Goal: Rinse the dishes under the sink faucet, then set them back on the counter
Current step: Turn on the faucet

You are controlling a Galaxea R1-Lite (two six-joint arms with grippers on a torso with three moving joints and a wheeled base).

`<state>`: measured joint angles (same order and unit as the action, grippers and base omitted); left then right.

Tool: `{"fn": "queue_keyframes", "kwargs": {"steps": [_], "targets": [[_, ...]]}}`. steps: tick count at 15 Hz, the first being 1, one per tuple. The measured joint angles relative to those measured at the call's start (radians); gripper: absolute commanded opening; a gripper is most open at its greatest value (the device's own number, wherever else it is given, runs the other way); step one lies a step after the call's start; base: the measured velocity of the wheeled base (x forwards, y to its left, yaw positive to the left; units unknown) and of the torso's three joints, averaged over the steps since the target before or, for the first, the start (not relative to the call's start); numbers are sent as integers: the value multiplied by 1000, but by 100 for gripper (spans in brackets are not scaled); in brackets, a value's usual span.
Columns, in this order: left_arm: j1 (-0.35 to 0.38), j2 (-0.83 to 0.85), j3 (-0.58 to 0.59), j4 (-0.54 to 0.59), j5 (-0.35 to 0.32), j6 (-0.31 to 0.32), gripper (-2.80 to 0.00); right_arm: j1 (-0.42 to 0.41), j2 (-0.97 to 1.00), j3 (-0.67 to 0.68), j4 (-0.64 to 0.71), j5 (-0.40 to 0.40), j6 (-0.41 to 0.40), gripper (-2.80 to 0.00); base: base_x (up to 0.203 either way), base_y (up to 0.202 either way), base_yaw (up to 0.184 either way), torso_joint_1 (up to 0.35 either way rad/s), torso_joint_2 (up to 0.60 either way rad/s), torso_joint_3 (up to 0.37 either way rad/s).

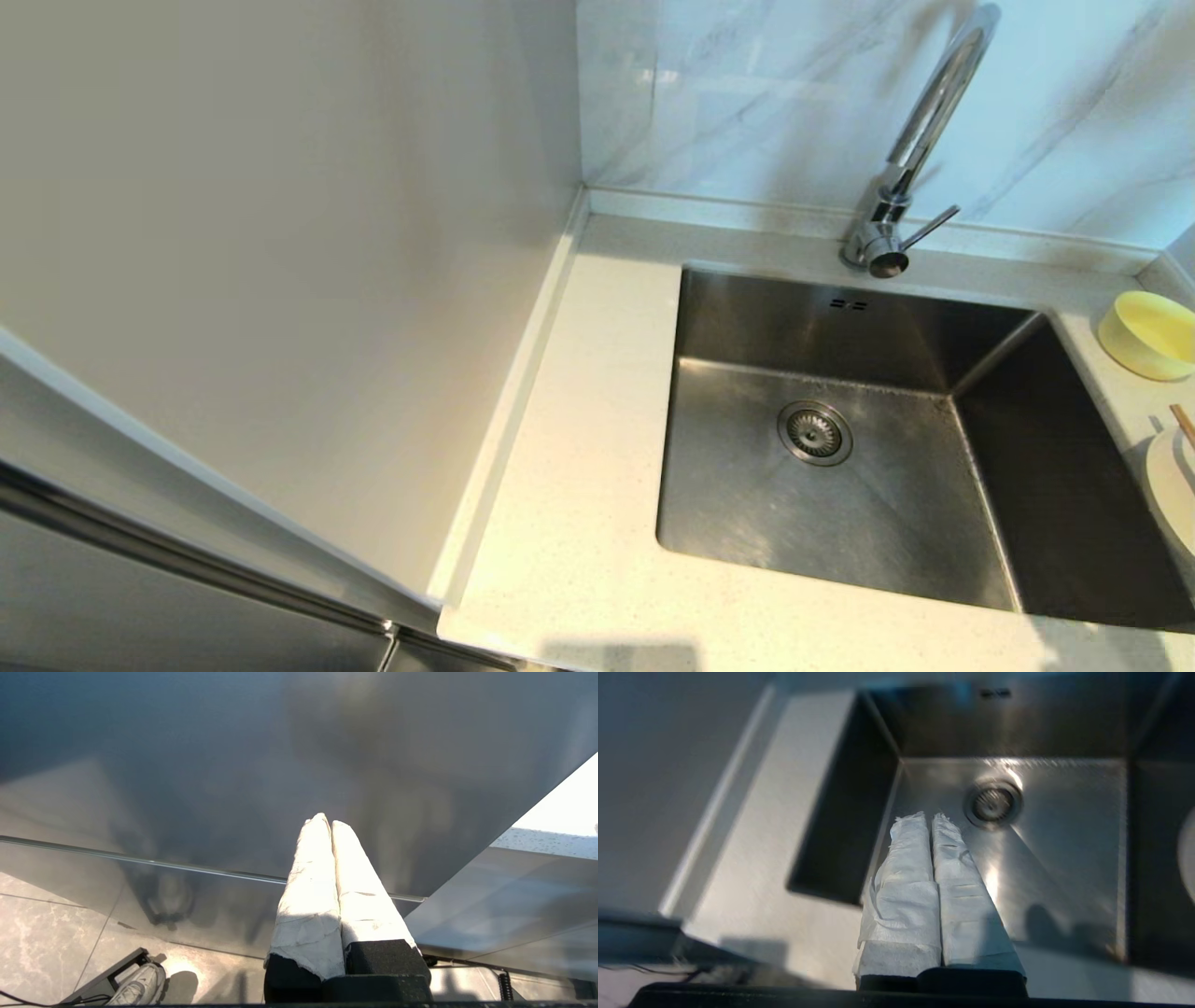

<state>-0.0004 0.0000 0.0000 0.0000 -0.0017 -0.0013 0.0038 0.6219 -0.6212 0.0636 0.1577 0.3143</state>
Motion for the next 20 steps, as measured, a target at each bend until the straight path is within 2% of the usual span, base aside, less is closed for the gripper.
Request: {"fn": "queue_keyframes", "kwargs": {"steps": [2, 5, 8, 10, 12, 16, 20], "targets": [[0, 0, 0, 0, 0, 0, -280, -13, 244, -100, -197, 56, 50, -280, 0, 0, 0, 0, 0, 0], [0, 0, 0, 0, 0, 0, -280, -103, 591, -309, -536, 159, -2, -280, 0, 0, 0, 0, 0, 0], [0, 0, 0, 0, 0, 0, -280, -193, 849, -567, -751, 149, -56, -280, 0, 0, 0, 0, 0, 0], [0, 0, 0, 0, 0, 0, -280, -222, 965, -682, -791, 86, -75, -280, 0, 0, 0, 0, 0, 0], [0, 0, 0, 0, 0, 0, -280, -241, 1035, -726, -796, 44, -103, -280, 0, 0, 0, 0, 0, 0], [0, 0, 0, 0, 1, 0, -280, -275, 1106, -700, -785, 39, -125, -280, 0, 0, 0, 0, 0, 0], [0, 0, 0, 0, 1, 0, -280, -249, 1138, -682, -770, 37, -124, -280, 0, 0, 0, 0, 0, 0]]}}
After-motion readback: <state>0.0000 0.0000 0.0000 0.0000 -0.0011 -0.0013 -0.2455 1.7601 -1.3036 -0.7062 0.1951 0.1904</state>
